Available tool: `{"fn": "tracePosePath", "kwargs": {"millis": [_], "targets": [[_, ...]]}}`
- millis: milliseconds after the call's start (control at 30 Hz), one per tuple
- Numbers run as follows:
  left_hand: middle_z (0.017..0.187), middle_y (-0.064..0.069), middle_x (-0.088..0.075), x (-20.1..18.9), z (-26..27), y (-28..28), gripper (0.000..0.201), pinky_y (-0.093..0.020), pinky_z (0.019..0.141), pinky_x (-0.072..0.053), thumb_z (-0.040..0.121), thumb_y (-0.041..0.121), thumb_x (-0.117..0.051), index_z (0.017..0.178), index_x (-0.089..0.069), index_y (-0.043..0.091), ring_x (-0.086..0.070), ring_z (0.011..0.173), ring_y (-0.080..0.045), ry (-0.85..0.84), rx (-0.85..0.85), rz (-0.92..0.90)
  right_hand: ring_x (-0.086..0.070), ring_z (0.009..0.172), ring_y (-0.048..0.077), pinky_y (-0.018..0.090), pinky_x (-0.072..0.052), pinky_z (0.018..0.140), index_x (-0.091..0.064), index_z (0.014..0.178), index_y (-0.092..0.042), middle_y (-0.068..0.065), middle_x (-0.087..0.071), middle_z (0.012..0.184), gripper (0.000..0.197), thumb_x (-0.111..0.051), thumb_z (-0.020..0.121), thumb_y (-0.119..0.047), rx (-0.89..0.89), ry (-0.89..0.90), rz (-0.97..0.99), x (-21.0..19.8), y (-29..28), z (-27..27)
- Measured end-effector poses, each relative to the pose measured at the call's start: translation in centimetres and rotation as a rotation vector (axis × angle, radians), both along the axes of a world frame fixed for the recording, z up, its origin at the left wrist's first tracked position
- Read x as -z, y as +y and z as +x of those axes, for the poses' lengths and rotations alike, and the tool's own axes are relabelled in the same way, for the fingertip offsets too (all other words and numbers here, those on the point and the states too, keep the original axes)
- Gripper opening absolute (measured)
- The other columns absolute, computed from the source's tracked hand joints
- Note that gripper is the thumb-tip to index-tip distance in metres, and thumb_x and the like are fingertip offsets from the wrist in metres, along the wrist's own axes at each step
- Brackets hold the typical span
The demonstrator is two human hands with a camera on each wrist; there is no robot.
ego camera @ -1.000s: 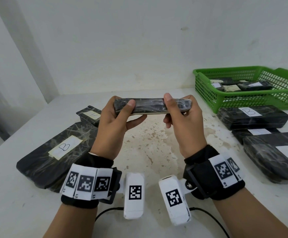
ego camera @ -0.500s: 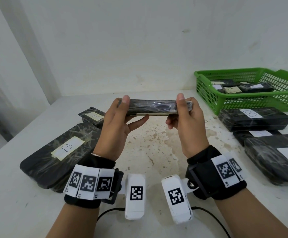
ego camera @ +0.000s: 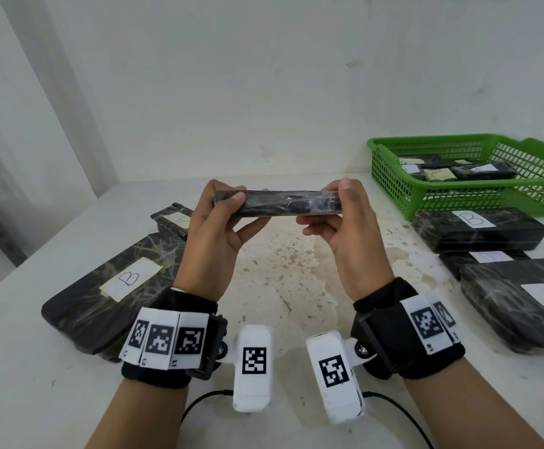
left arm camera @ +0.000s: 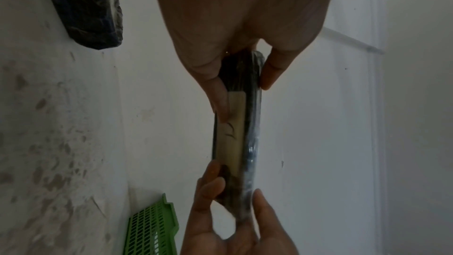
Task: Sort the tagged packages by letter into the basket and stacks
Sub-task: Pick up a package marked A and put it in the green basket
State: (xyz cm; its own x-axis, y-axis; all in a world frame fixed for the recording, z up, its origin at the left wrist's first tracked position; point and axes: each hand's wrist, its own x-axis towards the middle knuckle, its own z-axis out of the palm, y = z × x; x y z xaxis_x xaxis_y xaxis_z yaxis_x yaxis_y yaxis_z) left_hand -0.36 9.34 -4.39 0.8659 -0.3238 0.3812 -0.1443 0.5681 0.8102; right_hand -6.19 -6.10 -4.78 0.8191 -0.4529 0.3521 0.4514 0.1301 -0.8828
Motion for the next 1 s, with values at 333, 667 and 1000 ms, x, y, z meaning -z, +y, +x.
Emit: {"fn": "tracePosePath", "kwargs": {"millis": [333,667,1000], "targets": [[0.104,-0.004,-0.058,-0.11,0.35,0.32,0.028,-0.036,0.091,-0.056,0.09,0.021,-0.052,0.117,-0.048,0.018,-0.064,0.097,-0.02,0.017,-0.045,-0.056,-0.065,0.083,0.02,0.029,-0.058,0.069,-0.05,0.135,-0.016,0.008,-0.061,0.086,0.041,-0.049,0.098,0.003,-0.13,0.01,0.21,0.24,-0.4,0.16],[0.095,-0.008,-0.063,-0.35,0.08,0.09,0.016,-0.033,0.072,-0.061,0.104,0.008,-0.038,0.101,-0.053,0.012,-0.069,0.08,-0.017,0.097,-0.078,0.037,-0.067,0.084,0.015,0.028,-0.058,0.063,-0.069,0.101,-0.012,0.004,-0.067,0.095,0.018,-0.051,0.1,-0.014,-0.008,0.008,0.045,0.49,-0.38,0.09],[0.079,0.004,-0.07,0.03,0.03,0.07,0.013,-0.036,0.072,-0.062,0.103,0.013,-0.044,0.093,-0.052,0.013,-0.073,0.082,-0.015,0.014,-0.143,0.117,-0.065,0.085,0.016,0.026,-0.056,0.061,-0.065,0.095,-0.013,0.005,-0.065,0.094,0.019,-0.055,0.096,-0.029,-0.025,0.037,-0.001,0.57,-0.22,0.14]]}}
